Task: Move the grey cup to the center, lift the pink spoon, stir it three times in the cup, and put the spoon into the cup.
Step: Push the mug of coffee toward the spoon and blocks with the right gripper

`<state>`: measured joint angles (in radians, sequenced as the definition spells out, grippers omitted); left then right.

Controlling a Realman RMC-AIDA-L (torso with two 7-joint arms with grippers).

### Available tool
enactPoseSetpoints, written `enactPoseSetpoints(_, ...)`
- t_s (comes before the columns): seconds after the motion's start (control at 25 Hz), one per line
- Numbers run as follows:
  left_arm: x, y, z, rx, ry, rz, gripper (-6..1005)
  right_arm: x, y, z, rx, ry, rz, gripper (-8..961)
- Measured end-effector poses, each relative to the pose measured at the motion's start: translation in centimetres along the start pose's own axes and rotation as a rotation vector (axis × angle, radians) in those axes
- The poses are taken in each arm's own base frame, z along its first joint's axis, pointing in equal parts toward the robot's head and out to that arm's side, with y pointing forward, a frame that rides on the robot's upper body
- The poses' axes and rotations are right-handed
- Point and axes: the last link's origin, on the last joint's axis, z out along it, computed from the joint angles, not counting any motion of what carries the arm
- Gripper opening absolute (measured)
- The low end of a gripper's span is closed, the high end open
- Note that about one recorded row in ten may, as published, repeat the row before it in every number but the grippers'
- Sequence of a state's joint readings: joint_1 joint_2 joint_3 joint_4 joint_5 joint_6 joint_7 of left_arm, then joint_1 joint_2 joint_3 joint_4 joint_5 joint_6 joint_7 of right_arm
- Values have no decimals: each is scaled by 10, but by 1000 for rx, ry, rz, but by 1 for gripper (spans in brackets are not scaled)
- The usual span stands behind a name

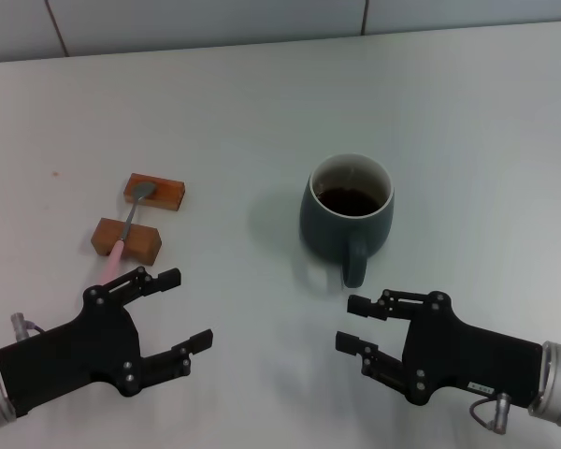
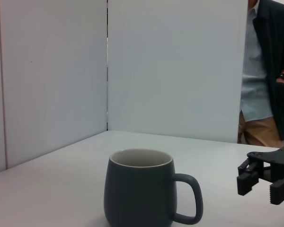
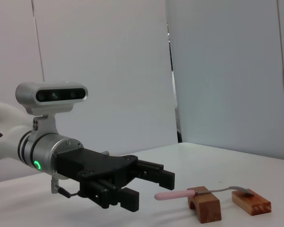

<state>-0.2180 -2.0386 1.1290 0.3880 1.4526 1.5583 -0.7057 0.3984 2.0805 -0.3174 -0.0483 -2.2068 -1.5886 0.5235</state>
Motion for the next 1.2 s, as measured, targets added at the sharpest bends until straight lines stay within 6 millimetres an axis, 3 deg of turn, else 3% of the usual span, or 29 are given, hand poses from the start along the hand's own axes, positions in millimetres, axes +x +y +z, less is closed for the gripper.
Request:
enactPoseSetpoints(0.2,0,0,-1,0,-1,1,800,0,1,0,0,-1,0,346)
enactPoseSetpoints(0.44,0,0,-1,0,-1,1,800,0,1,0,3,-4,-1,131)
enactPoseSetpoints(0.68,0,0,-1,0,0,0,800,-2,-1,-1,57,-42,-42,84)
enactPoseSetpoints(0.96,0,0,-1,0,0,-1,800,-17,-19,-13,516,-219,-251,68)
enactPoseSetpoints(1.2,0,0,-1,1,2,2,800,-22,-46,-21,763,-233,-251,57)
